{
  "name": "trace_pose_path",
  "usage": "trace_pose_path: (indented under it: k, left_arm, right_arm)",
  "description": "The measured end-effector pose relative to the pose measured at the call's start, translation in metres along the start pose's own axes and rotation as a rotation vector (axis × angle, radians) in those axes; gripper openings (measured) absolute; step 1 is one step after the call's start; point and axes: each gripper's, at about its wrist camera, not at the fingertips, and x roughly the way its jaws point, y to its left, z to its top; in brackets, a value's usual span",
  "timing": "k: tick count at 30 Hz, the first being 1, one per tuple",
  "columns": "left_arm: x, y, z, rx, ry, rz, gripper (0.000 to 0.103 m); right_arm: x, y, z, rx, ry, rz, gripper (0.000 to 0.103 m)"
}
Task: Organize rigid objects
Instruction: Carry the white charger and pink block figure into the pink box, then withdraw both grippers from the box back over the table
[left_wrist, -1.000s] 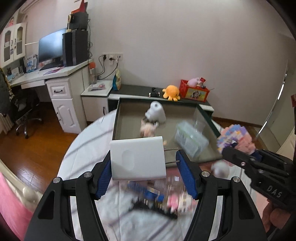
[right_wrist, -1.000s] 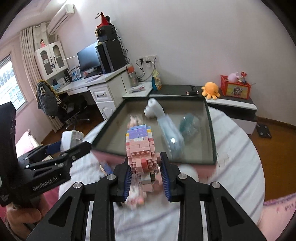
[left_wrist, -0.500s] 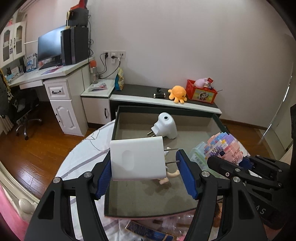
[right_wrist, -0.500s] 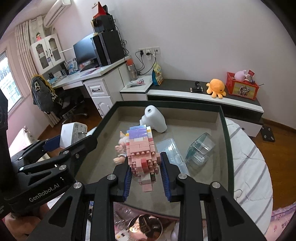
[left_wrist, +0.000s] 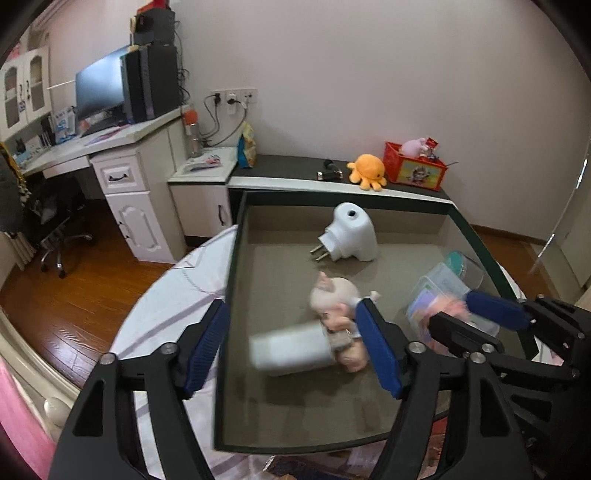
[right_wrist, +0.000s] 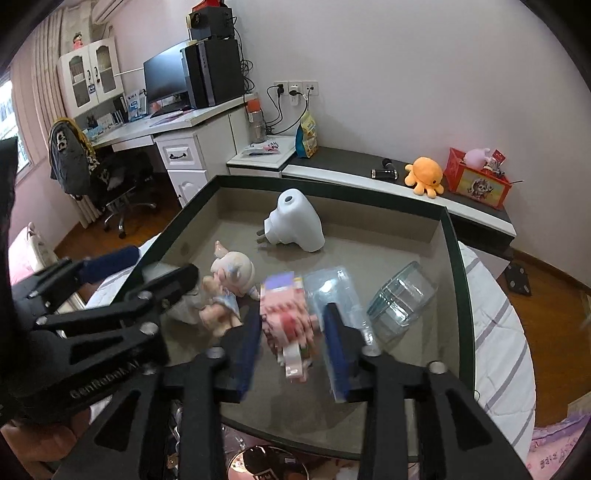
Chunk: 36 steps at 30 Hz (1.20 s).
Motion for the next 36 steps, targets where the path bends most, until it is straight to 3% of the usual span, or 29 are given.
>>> trace_pose_path:
  k: [2, 3, 4, 5, 8, 17, 27, 36]
  left_arm:
    - [-0.009, 0.009, 0.0, -0.031, -0.016, 0.017, 0.086]
    - [-0.015, 0.014, -0.001, -0.049, -0.027, 0.011, 0.093]
    - [-0.023, 0.019, -0.003, -0.07, -0.045, 0.006, 0.096]
    - [-0.028, 0.023, -0.003, -0.084, -0.06, 0.004, 0.102]
    - [-0.058, 0.033, -0.01, -0.12, -0.118, 0.013, 0.103]
    - [-0.134, 0.037, -0.039, -0.142, -0.187, 0.022, 0.103]
    - [-0.192, 0.013, -0.082, -0.111, -0.218, 0.032, 0.103]
    - [-0.222, 0.001, -0.124, -0.123, -0.197, 0.022, 0.103]
  right_arm:
    - [-0.005, -0.004, -0.002, 0.012, -0.012, -0.014, 0.069]
    - [-0.009, -0.006, -0.004, 0.023, -0.022, -0.014, 0.089]
    - [-0.013, -0.008, -0.005, 0.032, -0.023, -0.003, 0.101]
    - [-0.016, -0.009, -0.006, 0.04, -0.024, 0.006, 0.103]
    - [-0.028, -0.01, -0.009, 0.064, -0.04, 0.02, 0.103]
    - [-0.092, -0.009, -0.029, 0.129, -0.144, 0.007, 0.103]
    - [-0.171, -0.001, -0.071, 0.165, -0.256, -0.038, 0.103]
    - [-0.229, 0.003, -0.113, 0.189, -0.347, -0.043, 0.103]
